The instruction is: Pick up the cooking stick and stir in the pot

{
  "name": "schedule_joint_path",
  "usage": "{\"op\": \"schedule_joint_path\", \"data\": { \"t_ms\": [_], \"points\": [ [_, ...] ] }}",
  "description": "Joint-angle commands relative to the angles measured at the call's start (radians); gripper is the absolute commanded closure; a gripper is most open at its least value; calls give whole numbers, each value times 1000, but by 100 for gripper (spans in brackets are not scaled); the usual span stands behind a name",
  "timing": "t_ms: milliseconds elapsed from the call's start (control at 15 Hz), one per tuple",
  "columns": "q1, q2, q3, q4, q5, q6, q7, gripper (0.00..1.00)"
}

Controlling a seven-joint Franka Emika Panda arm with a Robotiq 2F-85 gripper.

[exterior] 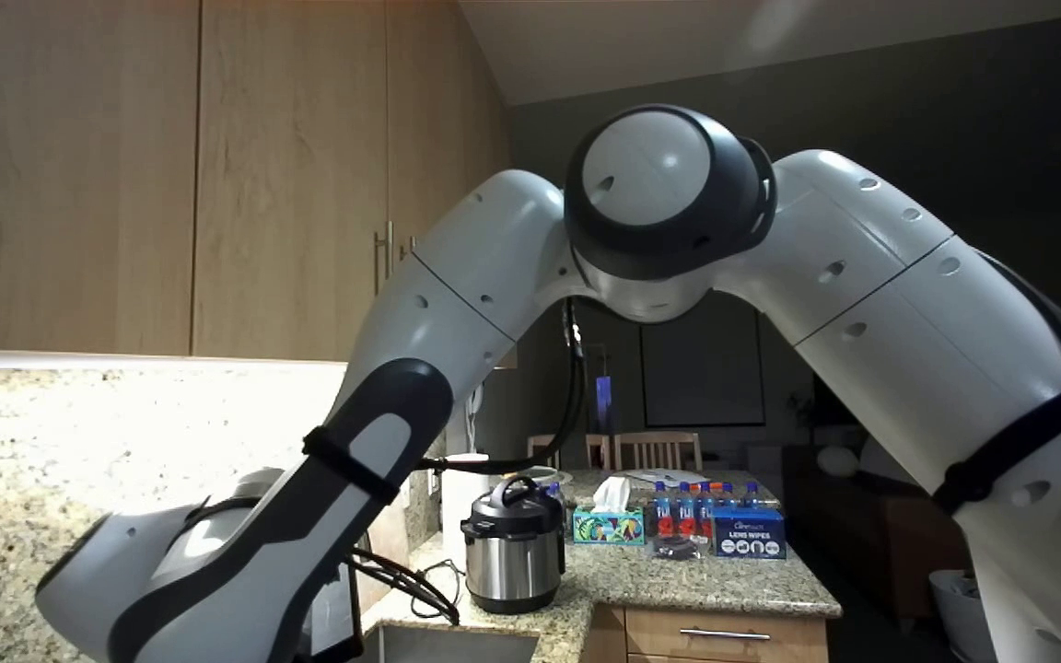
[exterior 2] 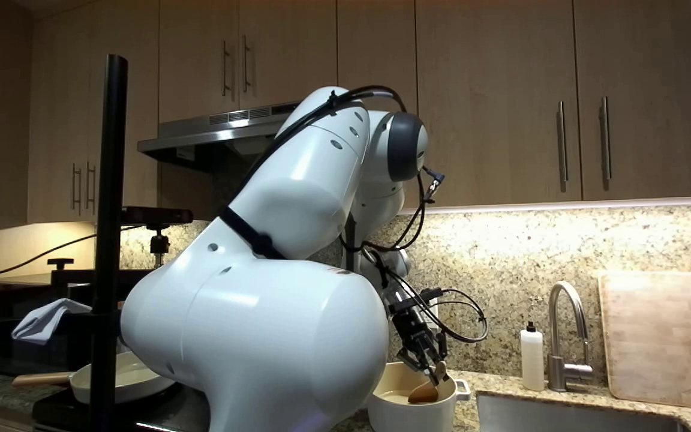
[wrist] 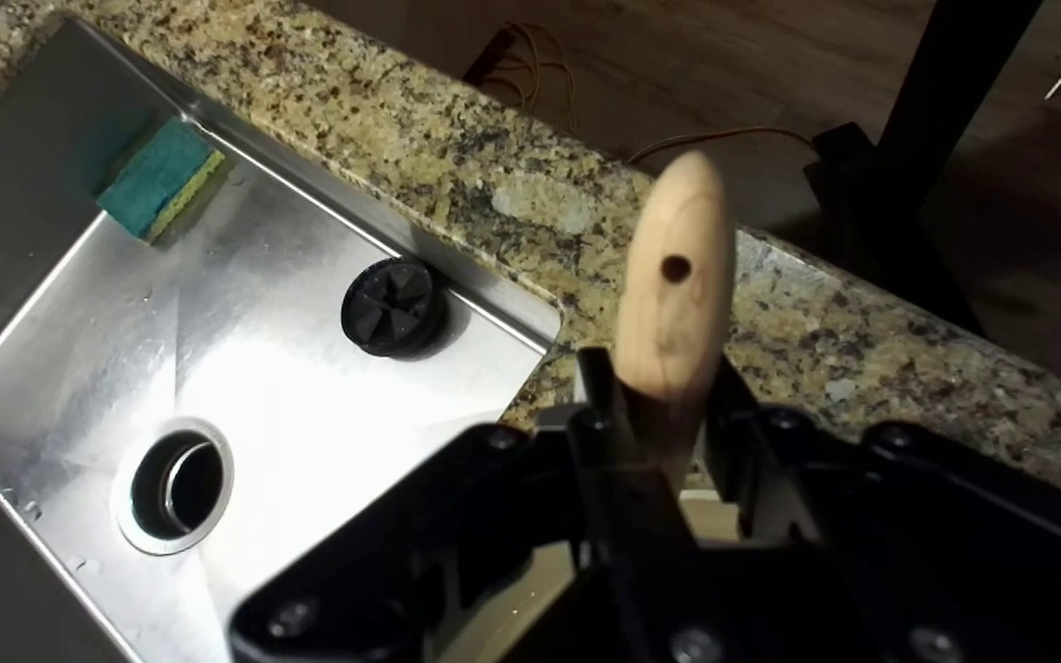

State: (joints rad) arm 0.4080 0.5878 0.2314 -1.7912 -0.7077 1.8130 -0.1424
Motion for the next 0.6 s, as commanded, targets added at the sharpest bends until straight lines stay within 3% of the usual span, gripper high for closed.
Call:
{"op": "schedule_joint_path", "data": {
  "t_ms": [0, 533],
  "points": [
    [3, -59, 21, -72, 20, 22, 63, 91],
    [10, -49, 29, -36, 20, 70, 111, 91]
  ]
}}
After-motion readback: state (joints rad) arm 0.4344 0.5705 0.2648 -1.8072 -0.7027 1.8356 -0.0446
